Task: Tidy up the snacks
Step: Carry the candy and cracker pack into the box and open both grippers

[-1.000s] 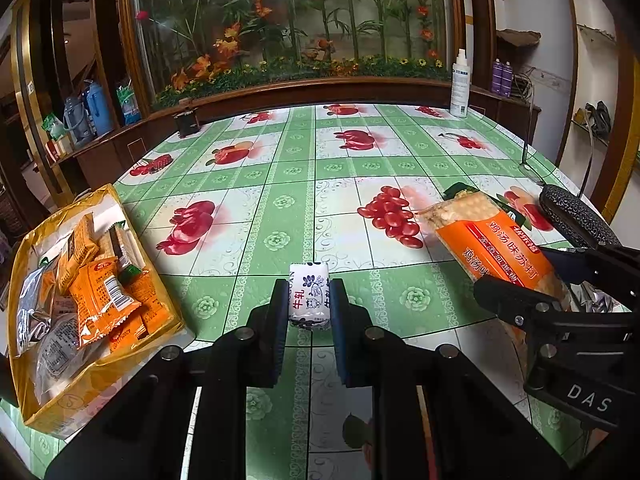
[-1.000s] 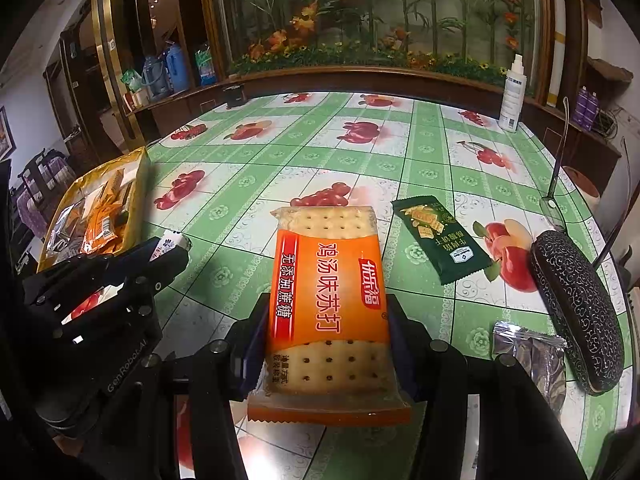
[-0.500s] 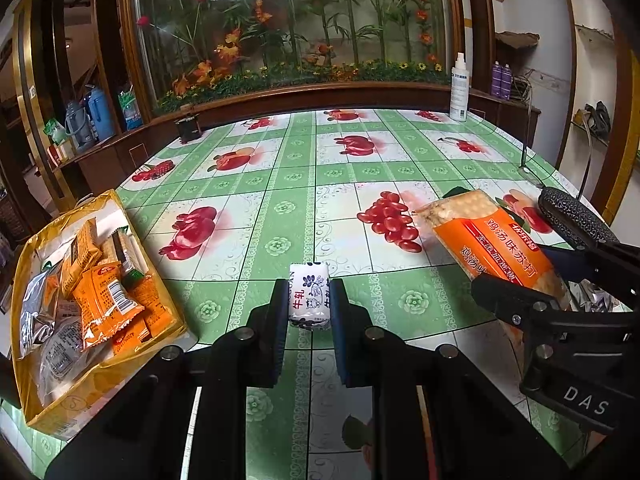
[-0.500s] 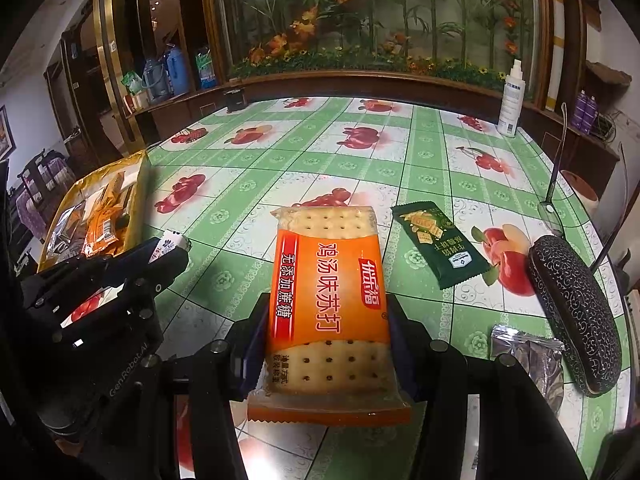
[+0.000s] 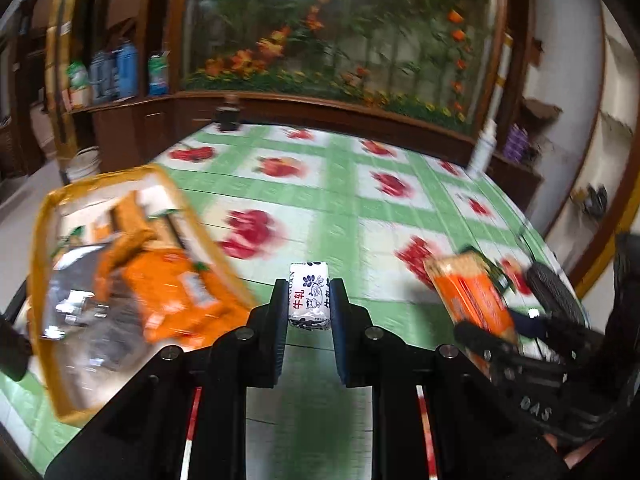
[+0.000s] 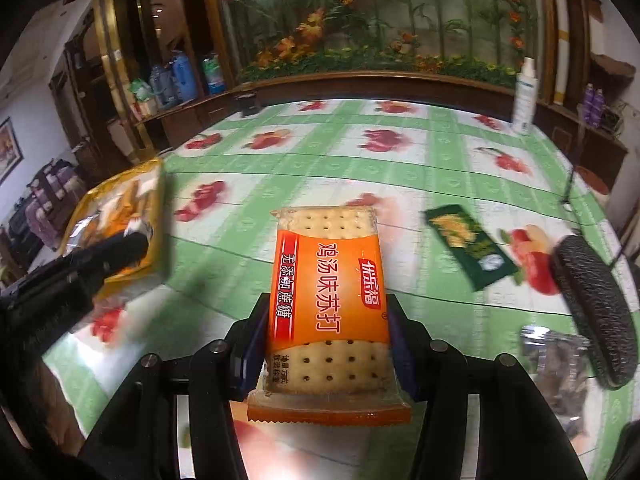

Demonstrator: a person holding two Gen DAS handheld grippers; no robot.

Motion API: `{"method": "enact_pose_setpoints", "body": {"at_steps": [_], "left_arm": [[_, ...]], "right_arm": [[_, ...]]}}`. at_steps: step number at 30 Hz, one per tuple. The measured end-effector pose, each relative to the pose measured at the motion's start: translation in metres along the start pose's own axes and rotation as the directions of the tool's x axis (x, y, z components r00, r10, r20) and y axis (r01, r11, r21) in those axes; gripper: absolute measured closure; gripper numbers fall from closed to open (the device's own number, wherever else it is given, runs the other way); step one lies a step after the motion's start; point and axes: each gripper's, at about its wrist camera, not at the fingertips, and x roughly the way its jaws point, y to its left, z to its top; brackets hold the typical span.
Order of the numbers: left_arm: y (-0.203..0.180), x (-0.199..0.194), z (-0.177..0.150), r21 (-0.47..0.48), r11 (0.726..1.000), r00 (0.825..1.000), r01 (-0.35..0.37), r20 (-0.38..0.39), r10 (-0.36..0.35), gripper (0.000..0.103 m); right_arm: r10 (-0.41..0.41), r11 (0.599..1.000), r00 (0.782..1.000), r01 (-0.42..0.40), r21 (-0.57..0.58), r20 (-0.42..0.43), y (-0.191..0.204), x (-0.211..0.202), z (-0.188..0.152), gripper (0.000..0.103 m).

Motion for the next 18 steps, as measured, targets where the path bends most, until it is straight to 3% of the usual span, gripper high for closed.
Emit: {"method": "enact_pose_setpoints", "body": {"at_steps": [9, 15, 18], "left_arm": [[0.098, -0.004, 0.008, -0.161, 0.983, 0.996, -0.09, 0.009, 0.093, 0.086], [0.13, 0.006, 0.003, -0.214, 0.974, 0.997, -0.079, -0.009, 0.079, 0.086], [0.134, 0.006, 0.004, -0.212, 0.971, 0.994, -0.109, -0.001, 0.112, 0.086]], "right_arm": [[0.148, 0.98, 0.989, -0.144, -0.137, 0.019, 0.108, 0.011, 0.02, 0.049], [0.192, 0.959, 0.981, -0.193, -0.209, -0.023, 0.169, 0.043, 0.027, 0.049], [0.196, 0.953, 0.98, -0.2, -0.228, -0.037, 0.186, 0.057, 0.029, 0.049]]}}
